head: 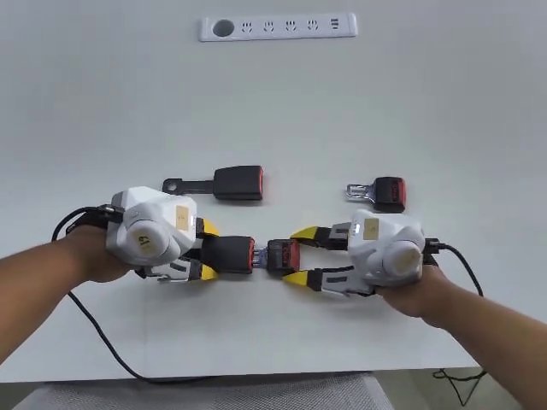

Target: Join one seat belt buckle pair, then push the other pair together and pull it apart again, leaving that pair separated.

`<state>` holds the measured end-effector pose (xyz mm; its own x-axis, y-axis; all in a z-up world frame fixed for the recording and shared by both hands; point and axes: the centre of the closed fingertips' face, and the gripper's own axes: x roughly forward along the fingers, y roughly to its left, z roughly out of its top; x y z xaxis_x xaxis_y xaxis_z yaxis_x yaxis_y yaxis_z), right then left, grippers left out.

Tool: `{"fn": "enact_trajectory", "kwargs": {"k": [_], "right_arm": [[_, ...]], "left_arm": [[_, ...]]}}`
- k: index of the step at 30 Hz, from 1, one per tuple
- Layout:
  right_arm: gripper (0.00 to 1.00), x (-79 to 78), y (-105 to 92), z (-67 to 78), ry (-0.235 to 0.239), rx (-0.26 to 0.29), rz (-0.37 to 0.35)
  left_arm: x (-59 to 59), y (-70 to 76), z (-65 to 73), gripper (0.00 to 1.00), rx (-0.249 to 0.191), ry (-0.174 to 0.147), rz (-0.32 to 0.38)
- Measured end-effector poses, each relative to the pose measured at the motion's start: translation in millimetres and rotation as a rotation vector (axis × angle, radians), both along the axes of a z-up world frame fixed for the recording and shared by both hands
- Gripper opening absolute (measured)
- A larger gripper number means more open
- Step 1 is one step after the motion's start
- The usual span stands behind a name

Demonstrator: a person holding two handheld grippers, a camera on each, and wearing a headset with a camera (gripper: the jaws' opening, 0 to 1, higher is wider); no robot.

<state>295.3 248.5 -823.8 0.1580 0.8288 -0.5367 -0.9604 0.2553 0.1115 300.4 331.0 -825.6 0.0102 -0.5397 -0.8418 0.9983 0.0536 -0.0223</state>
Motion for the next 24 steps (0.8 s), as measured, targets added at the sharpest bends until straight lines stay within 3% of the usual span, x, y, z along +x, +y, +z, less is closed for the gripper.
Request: {"fn": "enact_trajectory", "kwargs": {"k": [24], "right_arm": [[0.33,2.1,14.6,-0.8,0.002,-0.019,-0.012]], "left_arm": [[-0.3,1.4,-2.7,0.33,0.004,0.001,0.002]]}}
